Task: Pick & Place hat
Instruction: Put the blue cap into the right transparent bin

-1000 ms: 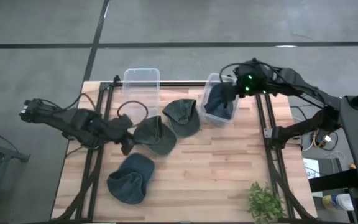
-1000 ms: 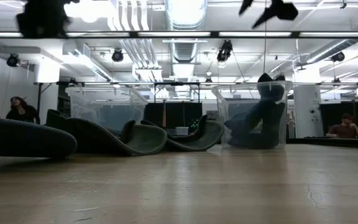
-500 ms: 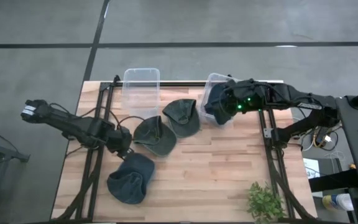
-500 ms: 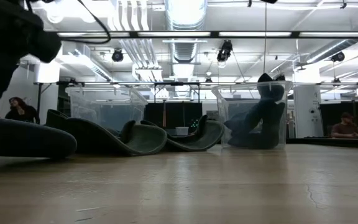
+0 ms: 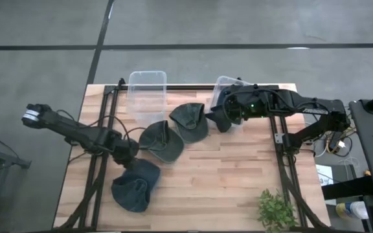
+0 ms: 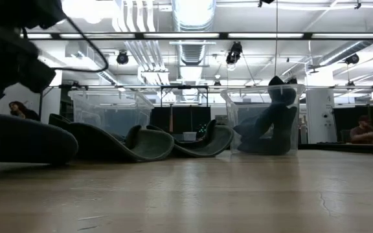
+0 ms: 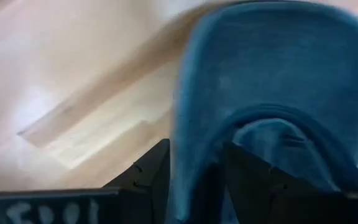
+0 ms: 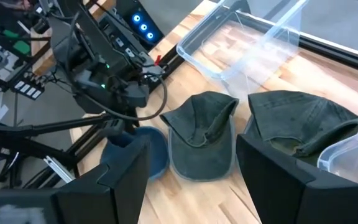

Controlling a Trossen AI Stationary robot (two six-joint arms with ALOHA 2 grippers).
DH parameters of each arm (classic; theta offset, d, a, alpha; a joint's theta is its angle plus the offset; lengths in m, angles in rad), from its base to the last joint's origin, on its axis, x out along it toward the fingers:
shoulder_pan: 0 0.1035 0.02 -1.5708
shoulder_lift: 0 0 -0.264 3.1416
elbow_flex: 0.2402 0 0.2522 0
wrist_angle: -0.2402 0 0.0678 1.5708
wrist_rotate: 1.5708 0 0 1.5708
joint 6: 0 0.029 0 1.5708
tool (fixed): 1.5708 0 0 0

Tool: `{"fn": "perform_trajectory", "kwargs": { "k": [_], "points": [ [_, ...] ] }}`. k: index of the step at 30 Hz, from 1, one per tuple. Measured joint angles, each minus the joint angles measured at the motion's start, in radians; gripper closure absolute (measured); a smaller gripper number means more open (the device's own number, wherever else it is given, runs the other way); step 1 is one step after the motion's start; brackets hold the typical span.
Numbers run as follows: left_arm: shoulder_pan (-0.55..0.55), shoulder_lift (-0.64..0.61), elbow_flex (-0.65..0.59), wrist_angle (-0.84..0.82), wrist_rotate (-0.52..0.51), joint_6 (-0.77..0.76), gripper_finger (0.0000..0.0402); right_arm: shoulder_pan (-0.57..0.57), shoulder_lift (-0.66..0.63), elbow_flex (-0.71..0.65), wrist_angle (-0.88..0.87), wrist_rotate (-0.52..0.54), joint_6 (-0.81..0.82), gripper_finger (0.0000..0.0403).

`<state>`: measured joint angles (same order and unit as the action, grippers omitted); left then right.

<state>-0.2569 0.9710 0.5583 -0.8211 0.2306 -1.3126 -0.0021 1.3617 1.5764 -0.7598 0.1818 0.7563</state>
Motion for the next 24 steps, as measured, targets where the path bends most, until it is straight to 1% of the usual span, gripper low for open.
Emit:
{"fn": "perform_trajectory", "kwargs": {
  "k": [2, 6, 7, 9, 14, 18, 21, 24],
  "points": [
    [0.0, 0.001, -0.026, -0.002, 0.003, -0.004, 0.0264, 0.0, 0.0, 0.0, 0.012, 0.0, 0.0, 0.017],
    [0.0, -0.004, -0.028, 0.001, 0.101, -0.029, 0.0264, 0.0, 0.001, 0.0, 0.032, 0.0, 0.0, 0.017],
    [-0.001, -0.007, -0.02, 0.001, 0.108, -0.029, 0.0264, 0.0, 0.002, 0.0, 0.041, 0.0, 0.0, 0.017],
    [-0.001, -0.008, -0.006, 0.005, 0.094, -0.015, 0.0264, 0.0, 0.002, 0.0, 0.051, 0.0, 0.001, 0.017],
    [0.0, 0.004, -0.011, 0.019, 0.006, 0.017, 0.0264, 0.0, 0.004, 0.0, 0.082, 0.001, 0.002, 0.017],
    [0.0, 0.013, -0.033, 0.057, 0.007, 0.027, 0.0264, 0.0, 0.004, 0.0, 0.108, 0.001, 0.002, 0.017],
    [0.0, 0.013, -0.054, 0.12, 0.008, 0.058, 0.0265, 0.0, 0.004, 0.0, 0.115, 0.003, 0.002, 0.017],
    [0.0, 0.013, -0.066, 0.169, 0.011, 0.082, 0.028, 0.0, 0.004, 0.0, 0.116, 0.019, 0.002, 0.017]
  ]
}}
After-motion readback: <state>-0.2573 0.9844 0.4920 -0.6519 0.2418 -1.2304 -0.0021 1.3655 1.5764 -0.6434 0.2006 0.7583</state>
